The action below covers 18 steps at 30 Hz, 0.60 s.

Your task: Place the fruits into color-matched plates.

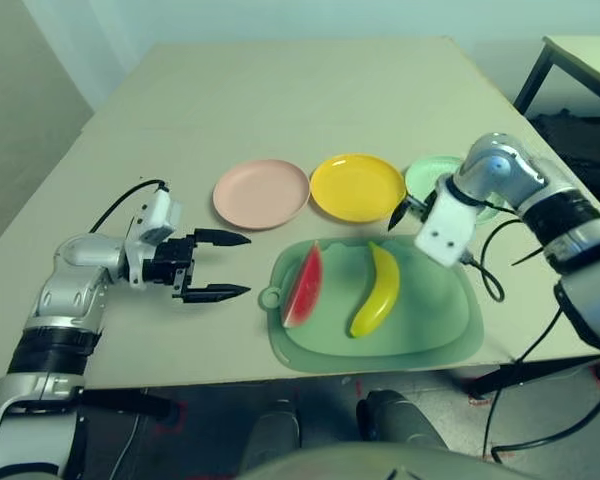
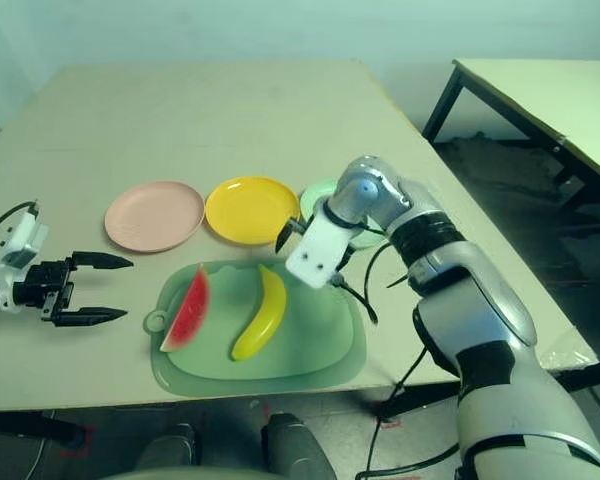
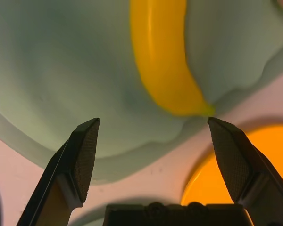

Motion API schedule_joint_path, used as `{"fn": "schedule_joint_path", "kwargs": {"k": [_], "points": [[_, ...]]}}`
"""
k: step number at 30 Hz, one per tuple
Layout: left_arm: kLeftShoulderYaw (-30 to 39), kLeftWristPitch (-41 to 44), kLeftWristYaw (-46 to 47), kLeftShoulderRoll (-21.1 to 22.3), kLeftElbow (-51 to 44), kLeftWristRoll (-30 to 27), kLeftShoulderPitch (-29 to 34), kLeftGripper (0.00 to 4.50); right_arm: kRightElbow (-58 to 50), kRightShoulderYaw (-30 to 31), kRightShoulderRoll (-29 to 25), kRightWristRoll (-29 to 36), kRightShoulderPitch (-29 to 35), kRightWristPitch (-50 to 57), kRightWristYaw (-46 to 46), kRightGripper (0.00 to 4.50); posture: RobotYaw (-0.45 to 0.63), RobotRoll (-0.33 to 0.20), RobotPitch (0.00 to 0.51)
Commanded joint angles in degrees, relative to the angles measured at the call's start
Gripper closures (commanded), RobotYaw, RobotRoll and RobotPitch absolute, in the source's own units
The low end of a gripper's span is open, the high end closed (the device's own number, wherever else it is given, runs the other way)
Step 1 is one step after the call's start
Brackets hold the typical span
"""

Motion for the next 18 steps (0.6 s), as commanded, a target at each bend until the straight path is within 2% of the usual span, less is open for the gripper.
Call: {"fn": "schedule_joint_path", "kwargs": {"k": [1, 9, 18], "points": [[0.1, -0.1, -0.6, 0.5, -0.1, -0.5, -0.5, 0.0, -5.7, 2.1, -0.2, 2.5, 1.0, 5.8, 0.5, 0.04, -0.09, 0.0, 0.061], [0.8, -0.5, -0.4, 0.8, 0.1, -0.6, -0.4, 0.0, -9.6, 3.8, 1.5, 2.5, 1.8, 9.8, 0.5, 0.04, -0.08, 0.0, 0.059], [1.4, -1.4, 0.3, 0.8, 0.0, -0.3, -0.5, 0.0, -4.1, 5.5, 5.2, -1.2, 1.5, 10.0, 0.5, 0.04, -0.06, 0.0, 0.061]]}}
